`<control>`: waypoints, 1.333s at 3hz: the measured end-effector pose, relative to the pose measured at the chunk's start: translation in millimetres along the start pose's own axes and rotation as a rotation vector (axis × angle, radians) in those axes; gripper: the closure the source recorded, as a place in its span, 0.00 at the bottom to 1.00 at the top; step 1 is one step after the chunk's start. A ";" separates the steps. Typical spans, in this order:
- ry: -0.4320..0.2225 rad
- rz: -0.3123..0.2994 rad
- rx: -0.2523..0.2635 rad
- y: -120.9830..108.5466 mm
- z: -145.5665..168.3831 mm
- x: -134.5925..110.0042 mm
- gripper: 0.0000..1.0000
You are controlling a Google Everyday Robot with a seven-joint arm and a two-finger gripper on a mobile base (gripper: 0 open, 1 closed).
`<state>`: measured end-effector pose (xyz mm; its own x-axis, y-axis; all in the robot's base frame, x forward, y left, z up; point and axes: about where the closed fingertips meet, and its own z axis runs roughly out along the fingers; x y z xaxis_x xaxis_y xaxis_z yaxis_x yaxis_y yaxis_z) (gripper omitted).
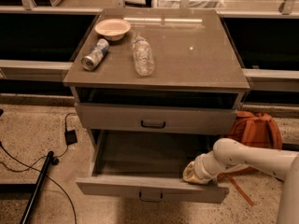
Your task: Open middle drawer
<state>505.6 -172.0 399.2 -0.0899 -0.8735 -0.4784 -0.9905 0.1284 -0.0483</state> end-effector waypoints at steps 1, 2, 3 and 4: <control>0.019 -0.010 -0.048 14.4 13.9 6.2 1.00; -0.002 -0.039 -0.127 40.2 16.1 0.5 1.00; -0.021 -0.046 -0.163 52.1 13.9 -4.1 1.00; -0.057 -0.062 -0.234 79.1 1.2 -16.8 1.00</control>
Offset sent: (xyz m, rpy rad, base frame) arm -0.0528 0.0141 -0.0168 0.0134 0.1275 0.1405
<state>428.9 -146.6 402.4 -0.0285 -0.8475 -0.5300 -0.9915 -0.0432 0.1223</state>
